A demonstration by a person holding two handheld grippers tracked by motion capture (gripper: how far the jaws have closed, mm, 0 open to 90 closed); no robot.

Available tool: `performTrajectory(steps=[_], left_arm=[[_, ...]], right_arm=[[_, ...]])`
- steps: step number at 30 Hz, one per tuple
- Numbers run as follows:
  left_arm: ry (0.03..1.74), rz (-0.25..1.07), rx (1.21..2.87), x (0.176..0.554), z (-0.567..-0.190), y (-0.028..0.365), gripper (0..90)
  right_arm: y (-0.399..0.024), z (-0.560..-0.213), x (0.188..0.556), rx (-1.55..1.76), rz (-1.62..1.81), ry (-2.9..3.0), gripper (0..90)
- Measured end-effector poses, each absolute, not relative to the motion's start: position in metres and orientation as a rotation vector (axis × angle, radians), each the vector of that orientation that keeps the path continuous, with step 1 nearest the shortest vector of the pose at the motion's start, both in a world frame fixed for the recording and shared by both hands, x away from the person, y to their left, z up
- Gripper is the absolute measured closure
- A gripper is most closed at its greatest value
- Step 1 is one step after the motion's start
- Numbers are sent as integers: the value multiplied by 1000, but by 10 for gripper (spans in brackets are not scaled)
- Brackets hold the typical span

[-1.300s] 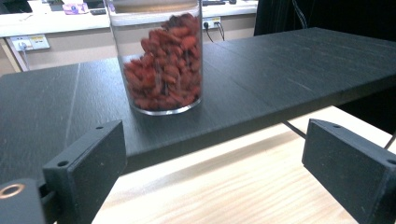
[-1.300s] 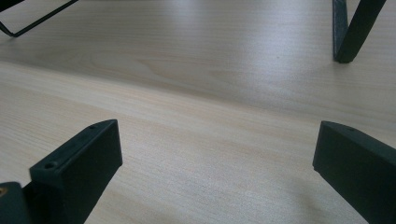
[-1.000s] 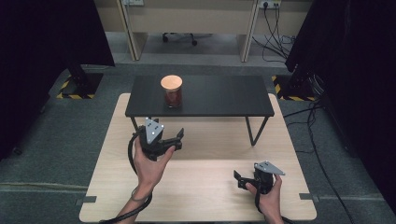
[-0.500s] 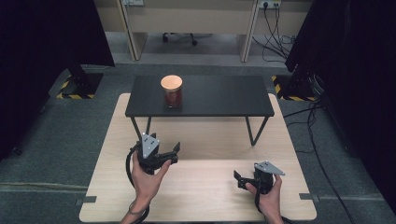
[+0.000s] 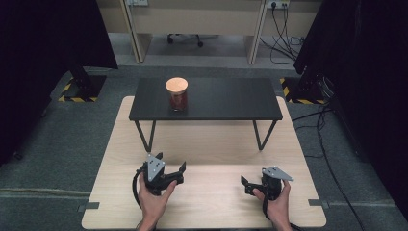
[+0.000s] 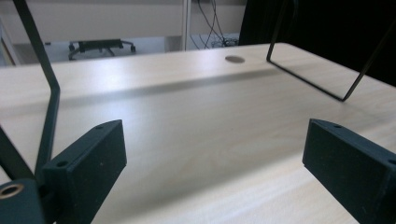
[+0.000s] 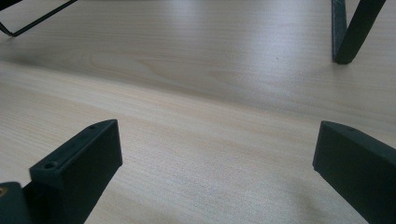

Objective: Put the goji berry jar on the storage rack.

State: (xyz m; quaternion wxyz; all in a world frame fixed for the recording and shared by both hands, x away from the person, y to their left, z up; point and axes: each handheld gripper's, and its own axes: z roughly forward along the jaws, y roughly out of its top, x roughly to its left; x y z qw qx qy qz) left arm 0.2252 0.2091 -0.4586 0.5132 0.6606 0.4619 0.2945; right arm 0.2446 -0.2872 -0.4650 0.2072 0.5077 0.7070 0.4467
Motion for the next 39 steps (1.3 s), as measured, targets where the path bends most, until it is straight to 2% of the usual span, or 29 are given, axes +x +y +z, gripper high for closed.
performTrajectory(steps=[12,39], left_arm=[[1165,677,1630,225,-486,213,56],[1190,674,1622,223,-488,212,63]], right_arm=[[-288,-466,244,1418,1251,1963,14],[-289,-466,244,1422,1258,1963,14]])
